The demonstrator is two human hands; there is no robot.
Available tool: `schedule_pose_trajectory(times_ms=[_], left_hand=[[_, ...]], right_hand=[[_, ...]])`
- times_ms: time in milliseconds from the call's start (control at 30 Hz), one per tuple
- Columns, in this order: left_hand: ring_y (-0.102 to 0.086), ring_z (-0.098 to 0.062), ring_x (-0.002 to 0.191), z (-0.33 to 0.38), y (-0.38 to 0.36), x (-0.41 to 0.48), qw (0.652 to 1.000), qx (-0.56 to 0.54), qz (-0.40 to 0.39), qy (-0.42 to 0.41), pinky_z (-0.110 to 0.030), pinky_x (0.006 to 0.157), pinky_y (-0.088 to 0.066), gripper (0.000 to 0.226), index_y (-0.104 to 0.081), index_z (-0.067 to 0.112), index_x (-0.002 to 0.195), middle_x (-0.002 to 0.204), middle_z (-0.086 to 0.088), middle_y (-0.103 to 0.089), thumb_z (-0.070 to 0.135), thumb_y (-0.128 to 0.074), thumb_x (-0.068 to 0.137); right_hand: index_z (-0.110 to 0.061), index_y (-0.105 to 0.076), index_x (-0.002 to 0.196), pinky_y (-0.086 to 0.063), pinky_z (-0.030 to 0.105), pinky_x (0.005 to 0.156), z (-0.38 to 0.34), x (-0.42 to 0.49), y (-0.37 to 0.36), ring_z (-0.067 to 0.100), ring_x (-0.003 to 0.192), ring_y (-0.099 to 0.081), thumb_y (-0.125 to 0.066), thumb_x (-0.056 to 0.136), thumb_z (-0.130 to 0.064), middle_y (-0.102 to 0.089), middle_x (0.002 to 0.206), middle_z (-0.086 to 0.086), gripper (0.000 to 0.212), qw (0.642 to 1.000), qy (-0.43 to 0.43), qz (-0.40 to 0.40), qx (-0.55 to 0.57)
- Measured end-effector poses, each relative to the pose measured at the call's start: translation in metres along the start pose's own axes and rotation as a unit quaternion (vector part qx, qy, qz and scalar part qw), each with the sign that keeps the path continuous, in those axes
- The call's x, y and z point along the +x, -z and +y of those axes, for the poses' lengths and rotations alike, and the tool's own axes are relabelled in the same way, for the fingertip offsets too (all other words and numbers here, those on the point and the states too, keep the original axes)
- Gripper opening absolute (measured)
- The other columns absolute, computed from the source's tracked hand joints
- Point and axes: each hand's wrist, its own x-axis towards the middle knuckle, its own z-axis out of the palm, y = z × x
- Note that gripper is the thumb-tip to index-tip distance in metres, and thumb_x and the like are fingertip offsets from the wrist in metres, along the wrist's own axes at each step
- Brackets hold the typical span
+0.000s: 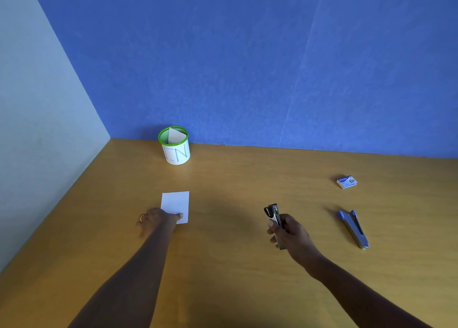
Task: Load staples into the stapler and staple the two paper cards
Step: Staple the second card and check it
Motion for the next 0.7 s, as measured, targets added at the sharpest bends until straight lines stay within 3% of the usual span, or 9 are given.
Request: schedule_pose_trajectory(times_ms=[233, 367, 533, 700], left_hand=[[-0.045, -0.029, 0.124, 0.001, 0.003, -0.016, 0.997, 0.029, 0.053, -0.044, -0.036, 0.099, -0.039, 0.075, -0.041, -0.003, 0.127, 0.127, -0.013, -0.052, 0.042, -0.073, 0.075], [-0.046, -0.029, 0.123, 0.004, 0.007, -0.017, 0.998, 0.025, 0.039, -0.052, -0.035, 0.092, -0.046, 0.073, -0.042, -0.003, 0.126, 0.126, -0.013, -0.052, 0.034, -0.077, 0.074], [-0.053, -0.034, 0.114, -0.001, 0.000, -0.022, 0.998, -0.064, 0.016, -0.011, -0.038, 0.091, -0.046, 0.066, -0.048, 0.002, 0.121, 0.119, -0.016, -0.060, 0.025, -0.080, 0.070], [-0.055, -0.034, 0.105, -0.003, -0.008, -0.042, 0.993, -0.110, 0.045, 0.021, -0.039, 0.091, -0.041, 0.043, -0.056, 0.011, 0.110, 0.110, -0.013, -0.063, 0.026, -0.074, 0.074]], right_hand=[[-0.019, -0.053, 0.100, -0.048, 0.024, 0.061, 0.000, -0.004, 0.004, 0.010, 0.071, -0.060, -0.053, 0.093, -0.026, -0.062, 0.086, 0.000, 0.011, 1.000, 0.001, 0.005, -0.003], [-0.018, -0.054, 0.102, -0.047, 0.024, 0.061, 0.001, -0.008, 0.009, 0.011, 0.073, -0.060, -0.052, 0.093, -0.027, -0.063, 0.087, 0.000, 0.013, 1.000, -0.003, 0.002, -0.001], [-0.018, -0.053, 0.105, -0.048, 0.024, 0.062, -0.001, -0.010, 0.021, 0.011, 0.075, -0.060, -0.052, 0.093, -0.028, -0.063, 0.088, 0.000, 0.016, 1.000, 0.002, -0.005, -0.008], [-0.026, -0.049, 0.105, -0.048, 0.024, 0.063, -0.002, -0.012, 0.034, 0.010, 0.077, -0.061, -0.051, 0.093, -0.030, -0.063, 0.094, 0.000, 0.013, 1.000, 0.008, -0.019, -0.007]])
